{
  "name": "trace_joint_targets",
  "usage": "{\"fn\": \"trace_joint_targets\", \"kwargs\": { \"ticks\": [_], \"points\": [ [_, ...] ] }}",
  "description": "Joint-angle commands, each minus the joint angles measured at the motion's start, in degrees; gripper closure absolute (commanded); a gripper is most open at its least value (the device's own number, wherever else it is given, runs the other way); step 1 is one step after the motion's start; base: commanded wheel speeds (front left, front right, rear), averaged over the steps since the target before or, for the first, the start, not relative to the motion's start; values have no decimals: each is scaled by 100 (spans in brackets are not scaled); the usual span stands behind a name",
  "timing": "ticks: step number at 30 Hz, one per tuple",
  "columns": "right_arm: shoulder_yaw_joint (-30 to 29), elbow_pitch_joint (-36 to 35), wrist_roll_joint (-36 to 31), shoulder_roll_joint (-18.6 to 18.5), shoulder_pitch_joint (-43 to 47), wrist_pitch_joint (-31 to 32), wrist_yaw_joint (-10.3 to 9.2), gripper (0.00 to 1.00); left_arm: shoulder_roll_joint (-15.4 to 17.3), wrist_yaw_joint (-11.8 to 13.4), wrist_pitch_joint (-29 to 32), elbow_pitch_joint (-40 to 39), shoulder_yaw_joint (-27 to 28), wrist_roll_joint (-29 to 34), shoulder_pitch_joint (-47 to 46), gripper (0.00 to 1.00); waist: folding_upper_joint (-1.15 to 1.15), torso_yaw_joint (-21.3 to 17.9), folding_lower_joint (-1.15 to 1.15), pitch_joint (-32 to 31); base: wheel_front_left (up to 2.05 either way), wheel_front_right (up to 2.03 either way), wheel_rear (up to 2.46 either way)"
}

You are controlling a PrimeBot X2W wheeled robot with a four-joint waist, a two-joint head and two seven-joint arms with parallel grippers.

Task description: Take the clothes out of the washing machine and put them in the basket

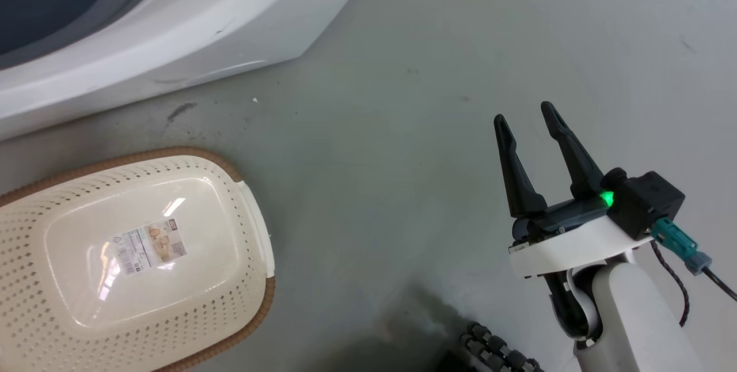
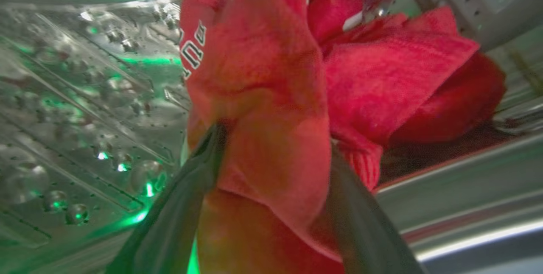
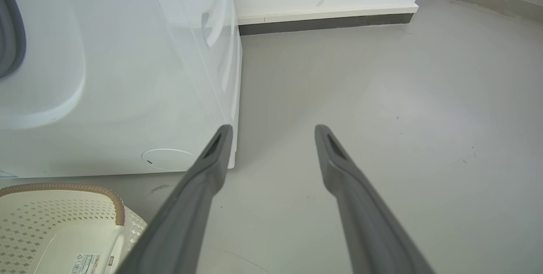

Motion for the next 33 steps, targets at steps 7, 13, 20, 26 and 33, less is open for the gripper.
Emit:
{"fn": "trace_joint_targets", "kwargs": {
  "ticks": [7, 13, 20, 26, 33],
  "points": [
    [81, -61, 129, 13, -201, -20, -4, 0, 453, 9, 985, -553, -359, -618, -265, 100, 0, -76, -1, 230, 0, 0, 0],
    [80, -33, 148, 13, -246, -20, -4, 0, 589, 241, 834, -1001, -274, -715, -62, 100, 0, -76, -1, 211, 0, 0, 0],
    [-17, -5, 26, 12, -237, -20, -4, 0, 395, 863, 3, -1333, -51, -919, 378, 100, 0, 4, -1, 14, 0, 0, 0],
    [-183, 31, -126, 11, -151, -19, -4, 0, 56, 1373, -1103, -1354, 222, -1236, 891, 100, 0, 103, -1, -281, 0, 0, 0],
    [-390, 87, -357, 12, 43, -19, -5, 0, -511, 1758, -2676, -1171, 471, -1570, 1649, 100, 0, 276, -1, -881, 0, 0, 0]
  ]
}}
